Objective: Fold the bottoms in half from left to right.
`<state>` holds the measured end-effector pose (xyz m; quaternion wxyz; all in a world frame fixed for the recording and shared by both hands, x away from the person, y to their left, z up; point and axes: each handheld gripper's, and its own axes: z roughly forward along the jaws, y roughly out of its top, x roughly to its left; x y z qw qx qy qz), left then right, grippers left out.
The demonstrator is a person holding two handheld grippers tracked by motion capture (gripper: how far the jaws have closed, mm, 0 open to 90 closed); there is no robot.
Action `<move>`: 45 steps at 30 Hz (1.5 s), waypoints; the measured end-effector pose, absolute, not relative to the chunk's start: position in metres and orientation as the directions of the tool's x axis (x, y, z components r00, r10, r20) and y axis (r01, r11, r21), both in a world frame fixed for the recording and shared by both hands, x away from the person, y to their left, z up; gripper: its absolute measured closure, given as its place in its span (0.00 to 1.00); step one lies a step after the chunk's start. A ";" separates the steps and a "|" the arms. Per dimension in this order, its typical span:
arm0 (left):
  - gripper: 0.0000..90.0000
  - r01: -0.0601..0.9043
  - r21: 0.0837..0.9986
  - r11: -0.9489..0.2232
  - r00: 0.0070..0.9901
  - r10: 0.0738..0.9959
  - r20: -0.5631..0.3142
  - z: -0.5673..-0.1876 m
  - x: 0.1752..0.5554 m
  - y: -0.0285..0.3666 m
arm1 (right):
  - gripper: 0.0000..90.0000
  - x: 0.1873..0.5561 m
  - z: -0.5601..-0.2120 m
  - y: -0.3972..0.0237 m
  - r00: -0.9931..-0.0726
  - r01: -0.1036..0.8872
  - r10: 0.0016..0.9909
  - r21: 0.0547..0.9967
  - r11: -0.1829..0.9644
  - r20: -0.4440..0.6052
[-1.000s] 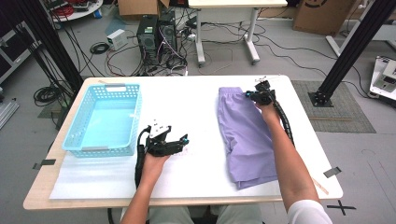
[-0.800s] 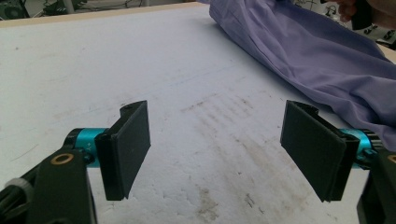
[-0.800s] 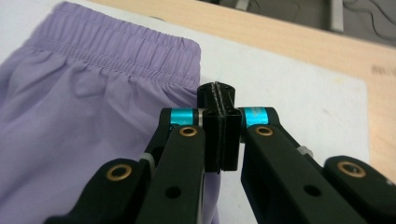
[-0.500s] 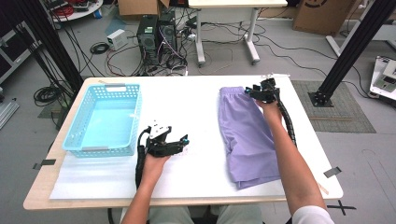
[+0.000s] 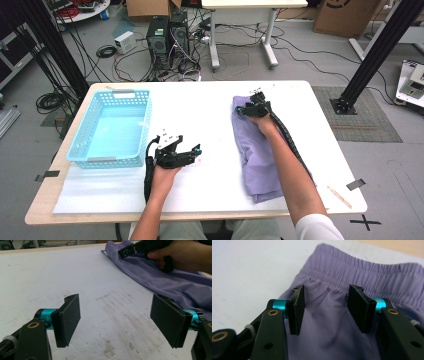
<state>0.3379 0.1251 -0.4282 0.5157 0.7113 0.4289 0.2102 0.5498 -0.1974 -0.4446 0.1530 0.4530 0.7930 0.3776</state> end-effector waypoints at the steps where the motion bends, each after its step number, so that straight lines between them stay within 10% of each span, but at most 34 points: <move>1: 0.27 0.393 0.913 -0.105 0.544 0.827 -0.139 -0.428 0.338 0.125 | 0.54 0.550 -0.445 -0.197 -0.539 0.603 0.837 0.739 0.301 0.100; 7: 0.27 0.387 0.918 -0.090 0.540 0.829 -0.146 -0.428 0.337 0.126 | 0.54 0.548 -0.426 -0.223 -0.538 0.618 0.825 0.746 0.246 0.174; 11: 0.27 0.386 0.918 -0.087 0.542 0.827 -0.150 -0.429 0.336 0.127 | 0.73 0.544 -0.418 -0.244 -0.492 0.613 0.870 0.704 0.358 -0.013; 19: 0.27 0.385 0.919 -0.087 0.549 0.822 -0.152 -0.429 0.335 0.127 | 0.81 0.540 -0.437 -0.273 -0.375 0.674 0.927 0.684 0.280 -0.009; 45: 0.27 0.356 0.929 -0.103 0.579 0.805 -0.132 -0.427 0.317 0.130 | 0.59 0.384 -0.414 -0.281 -0.611 0.472 0.790 0.829 0.299 0.063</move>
